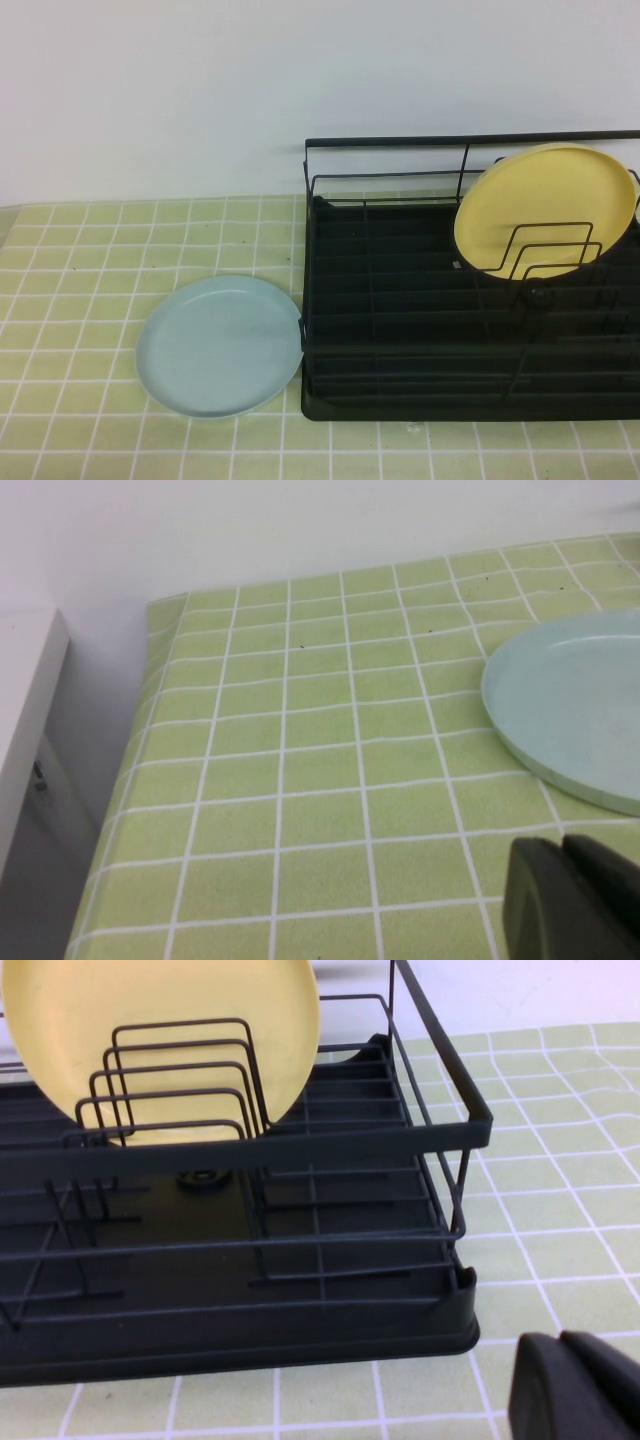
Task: Place plate on rack
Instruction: 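Reach toward the blue plate on the table and position the gripper at its edge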
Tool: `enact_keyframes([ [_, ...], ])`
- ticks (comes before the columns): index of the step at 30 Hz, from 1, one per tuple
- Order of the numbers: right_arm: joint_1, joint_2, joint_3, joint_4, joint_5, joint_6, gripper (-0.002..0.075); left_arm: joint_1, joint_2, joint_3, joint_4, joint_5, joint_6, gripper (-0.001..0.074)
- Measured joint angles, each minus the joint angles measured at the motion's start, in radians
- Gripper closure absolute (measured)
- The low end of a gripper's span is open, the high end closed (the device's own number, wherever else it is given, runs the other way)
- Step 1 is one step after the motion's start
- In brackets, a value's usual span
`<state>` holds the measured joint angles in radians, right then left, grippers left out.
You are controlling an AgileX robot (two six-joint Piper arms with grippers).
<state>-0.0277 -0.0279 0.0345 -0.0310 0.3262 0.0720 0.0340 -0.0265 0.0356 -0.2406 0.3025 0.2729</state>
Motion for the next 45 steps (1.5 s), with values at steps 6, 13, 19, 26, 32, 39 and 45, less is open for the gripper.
enact_keyframes([
  [6,0.0,0.0,0.0,0.0,0.0,0.0,0.0725,0.0,0.0,0.0,-0.029,0.0,-0.003,0.0735],
  [13,0.0,0.0,0.0,0.0,0.0,0.0,0.0725,0.0,0.0,0.0,0.0,0.0,-0.003,0.0735],
  [19,0.0,0.0,0.0,0.0,0.0,0.0,0.0725,0.0,0.0,0.0,0.0,0.0,-0.014,0.0735],
  [26,0.0,0.0,0.0,0.0,0.0,0.0,0.0725,0.0,0.0,0.0,0.0,-0.004,-0.032,0.0735],
  [32,0.0,0.0,0.0,0.0,0.0,0.0,0.0725,0.0,0.0,0.0,0.0,-0.001,-0.04,0.0735],
  [39,0.0,0.0,0.0,0.0,0.0,0.0,0.0725,0.0,0.0,0.0,0.0,-0.001,-0.04,0.0735],
  [45,0.0,0.0,0.0,0.0,0.0,0.0,0.0725,0.0,0.0,0.0,0.0,-0.001,-0.04,0.0735],
])
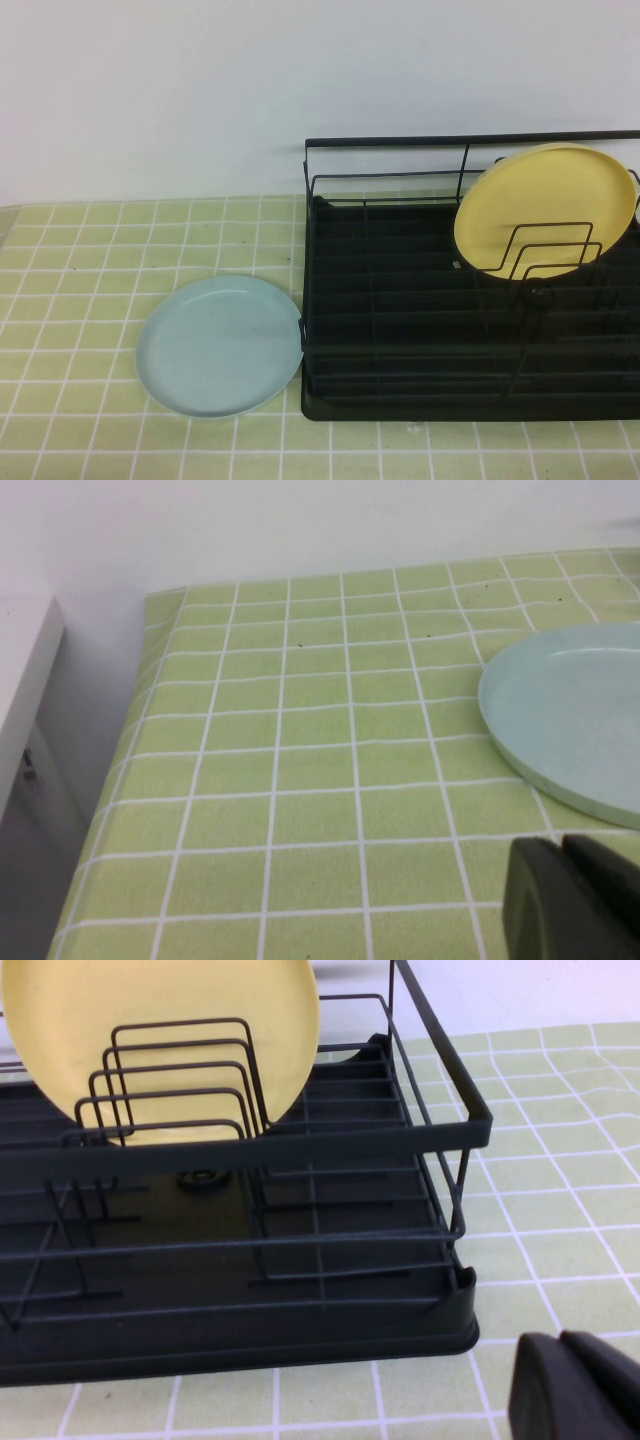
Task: Place plate on rack
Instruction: 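Reach toward the blue plate on the table and position the gripper at its edge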
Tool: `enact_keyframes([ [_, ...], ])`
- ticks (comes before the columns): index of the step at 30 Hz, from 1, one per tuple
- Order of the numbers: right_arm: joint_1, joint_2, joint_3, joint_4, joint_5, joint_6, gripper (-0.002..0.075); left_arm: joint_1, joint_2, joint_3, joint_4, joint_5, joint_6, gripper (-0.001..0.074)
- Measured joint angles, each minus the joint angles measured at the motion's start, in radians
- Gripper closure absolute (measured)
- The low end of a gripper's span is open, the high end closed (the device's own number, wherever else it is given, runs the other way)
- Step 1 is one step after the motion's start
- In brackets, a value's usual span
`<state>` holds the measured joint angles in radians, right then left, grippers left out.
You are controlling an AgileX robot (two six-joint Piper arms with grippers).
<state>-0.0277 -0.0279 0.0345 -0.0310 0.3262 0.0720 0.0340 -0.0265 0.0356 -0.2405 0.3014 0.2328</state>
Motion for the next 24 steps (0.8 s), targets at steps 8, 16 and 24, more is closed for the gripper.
enact_keyframes([
  [8,0.0,0.0,0.0,0.0,0.0,0.0,0.0725,0.0,0.0,0.0,0.0,0.0,-0.002,0.0735],
  [16,0.0,0.0,0.0,0.037,-0.114,0.0,0.0725,0.0,0.0,0.0,0.007,-0.214,-0.002,0.0735],
  [24,0.0,0.0,0.0,0.055,-0.721,0.0,0.0725,0.0,0.0,0.0,0.007,-0.717,-0.002,0.0735],
])
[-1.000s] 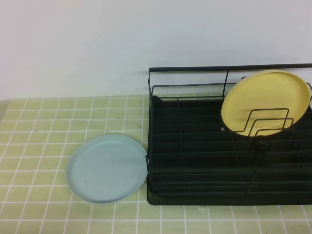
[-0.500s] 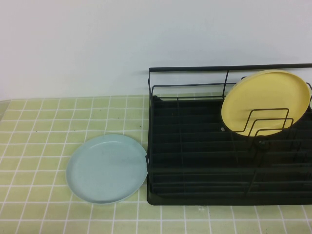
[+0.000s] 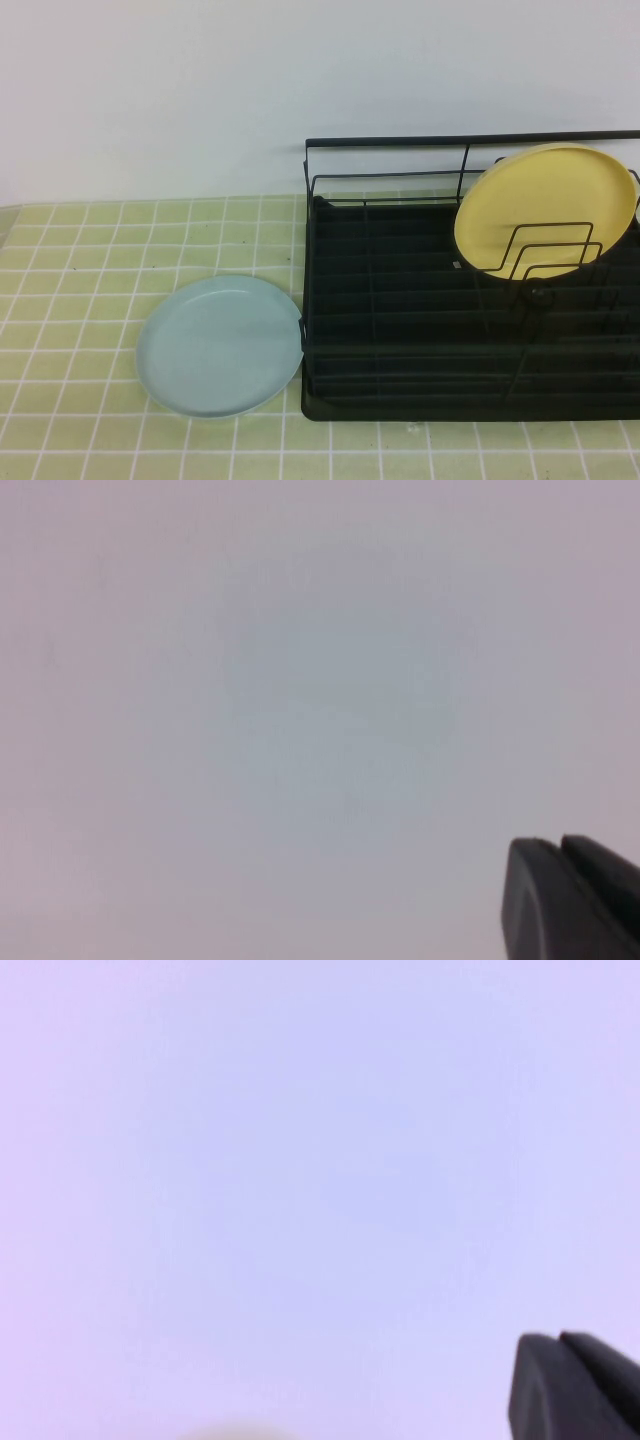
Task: Place plate on rack
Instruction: 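Reach toward the blue plate on the table and position the gripper at its edge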
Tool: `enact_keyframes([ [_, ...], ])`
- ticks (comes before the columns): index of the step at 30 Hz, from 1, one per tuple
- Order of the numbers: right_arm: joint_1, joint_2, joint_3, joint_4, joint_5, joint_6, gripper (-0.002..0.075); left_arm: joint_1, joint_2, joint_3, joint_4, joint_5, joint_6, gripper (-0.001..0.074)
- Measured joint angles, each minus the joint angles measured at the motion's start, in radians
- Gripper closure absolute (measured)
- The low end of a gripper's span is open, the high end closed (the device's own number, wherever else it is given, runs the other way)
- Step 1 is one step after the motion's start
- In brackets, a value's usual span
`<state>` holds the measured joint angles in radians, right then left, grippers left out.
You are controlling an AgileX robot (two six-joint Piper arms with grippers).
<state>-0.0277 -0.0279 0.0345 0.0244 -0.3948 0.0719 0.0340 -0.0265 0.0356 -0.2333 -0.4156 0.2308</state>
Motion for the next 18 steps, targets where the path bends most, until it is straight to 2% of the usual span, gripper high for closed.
enact_keyframes([
  [3,0.0,0.0,0.0,-0.002,-0.128,-0.034,0.0725,0.0,0.0,0.0,0.0,-0.098,0.02,0.0735],
  [9,0.0,0.0,0.0,-0.002,-0.14,-0.101,0.0725,0.0,0.0,0.0,-0.004,-0.282,0.094,0.0735],
  [16,0.0,0.0,0.0,-0.002,-0.144,-0.097,0.0725,0.0,0.0,0.0,-0.002,-0.332,0.092,0.0735],
  [18,0.0,0.0,0.0,-0.002,-0.141,-0.099,0.0725,0.0,0.0,0.0,0.021,-0.296,0.051,0.0735],
])
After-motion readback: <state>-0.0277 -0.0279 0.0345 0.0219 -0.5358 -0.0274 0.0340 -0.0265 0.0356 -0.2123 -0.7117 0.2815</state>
